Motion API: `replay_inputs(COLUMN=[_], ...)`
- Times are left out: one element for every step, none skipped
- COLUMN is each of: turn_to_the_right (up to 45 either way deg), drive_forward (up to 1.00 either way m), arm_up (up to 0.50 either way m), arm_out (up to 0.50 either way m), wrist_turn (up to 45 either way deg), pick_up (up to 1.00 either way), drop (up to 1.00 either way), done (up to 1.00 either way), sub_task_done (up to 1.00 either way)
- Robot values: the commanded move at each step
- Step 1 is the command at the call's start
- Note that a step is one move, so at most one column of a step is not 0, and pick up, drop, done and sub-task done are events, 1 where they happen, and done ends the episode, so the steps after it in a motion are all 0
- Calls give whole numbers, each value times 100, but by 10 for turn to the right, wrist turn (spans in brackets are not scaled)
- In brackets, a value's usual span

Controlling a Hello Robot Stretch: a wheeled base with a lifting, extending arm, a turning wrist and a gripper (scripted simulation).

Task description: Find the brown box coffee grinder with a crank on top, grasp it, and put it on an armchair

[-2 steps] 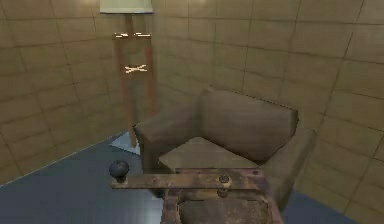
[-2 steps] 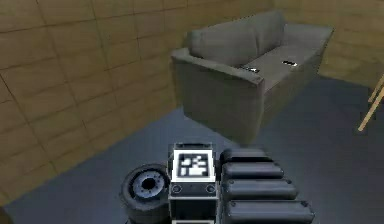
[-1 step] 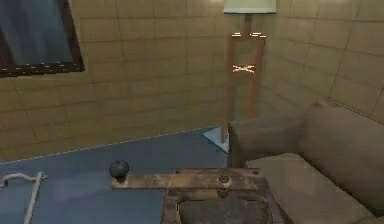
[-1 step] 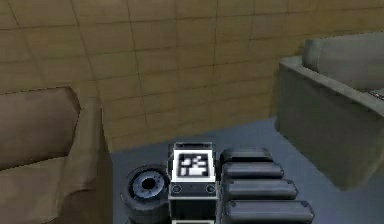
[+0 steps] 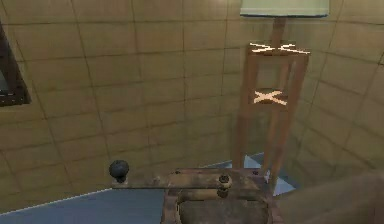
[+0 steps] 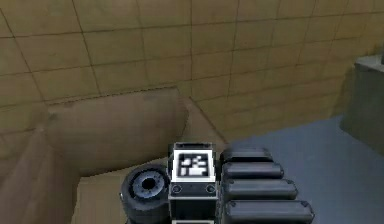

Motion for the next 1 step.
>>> replay_inputs(turn_to_the_right=[450], drive_forward=[0], arm_up=[0], arm_out=[0], wrist_turn=[0], pick_up=[0], drop=[0], done=[0], sub_task_done=[0])
